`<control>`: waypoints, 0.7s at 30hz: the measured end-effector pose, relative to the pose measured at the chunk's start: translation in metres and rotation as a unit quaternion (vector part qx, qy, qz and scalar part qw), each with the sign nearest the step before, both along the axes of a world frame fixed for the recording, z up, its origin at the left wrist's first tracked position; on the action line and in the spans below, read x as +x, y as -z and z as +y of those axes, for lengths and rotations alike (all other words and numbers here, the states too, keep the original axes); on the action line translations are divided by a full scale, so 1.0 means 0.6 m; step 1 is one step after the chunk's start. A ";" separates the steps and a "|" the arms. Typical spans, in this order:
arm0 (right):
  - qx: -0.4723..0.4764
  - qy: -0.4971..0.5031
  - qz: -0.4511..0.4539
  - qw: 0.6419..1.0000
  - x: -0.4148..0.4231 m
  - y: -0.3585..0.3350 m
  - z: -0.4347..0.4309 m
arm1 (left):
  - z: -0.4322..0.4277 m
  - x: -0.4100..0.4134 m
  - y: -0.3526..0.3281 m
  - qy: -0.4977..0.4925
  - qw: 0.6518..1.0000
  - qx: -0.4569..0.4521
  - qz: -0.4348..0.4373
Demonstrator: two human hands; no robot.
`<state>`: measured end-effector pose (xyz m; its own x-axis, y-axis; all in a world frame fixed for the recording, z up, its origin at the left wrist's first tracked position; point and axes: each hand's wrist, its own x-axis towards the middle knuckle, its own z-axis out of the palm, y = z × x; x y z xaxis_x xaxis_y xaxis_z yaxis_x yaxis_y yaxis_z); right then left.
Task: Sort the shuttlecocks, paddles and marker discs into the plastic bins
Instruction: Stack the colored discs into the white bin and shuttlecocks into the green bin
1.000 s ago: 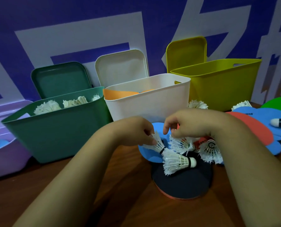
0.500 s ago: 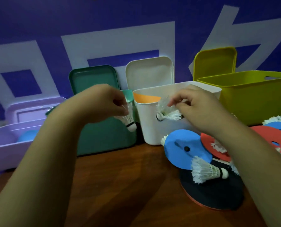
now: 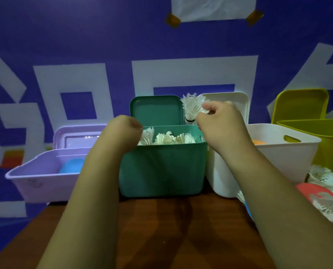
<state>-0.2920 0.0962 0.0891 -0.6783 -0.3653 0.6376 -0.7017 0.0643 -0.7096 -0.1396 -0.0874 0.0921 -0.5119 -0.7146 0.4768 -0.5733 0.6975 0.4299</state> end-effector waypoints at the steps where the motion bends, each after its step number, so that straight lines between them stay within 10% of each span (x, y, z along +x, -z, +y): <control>1: 0.005 0.008 -0.009 1.000 -0.004 -0.001 -0.016 | -0.005 0.002 0.002 0.006 1.000 0.013 0.005; 12: 0.191 0.141 -0.002 0.971 -0.045 0.048 -0.066 | -0.017 -0.011 0.022 0.076 0.997 0.014 -0.027; 21: 0.174 0.071 0.023 0.982 -0.033 0.043 -0.070 | -0.040 -0.025 0.023 0.051 0.973 -0.015 0.227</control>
<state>-0.3120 0.0539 0.0631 -0.7111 -0.4703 0.5227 -0.6994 0.3964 -0.5948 -0.1546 -0.1111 0.0785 -0.3114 -0.6531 0.6903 -0.2574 0.7573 0.6002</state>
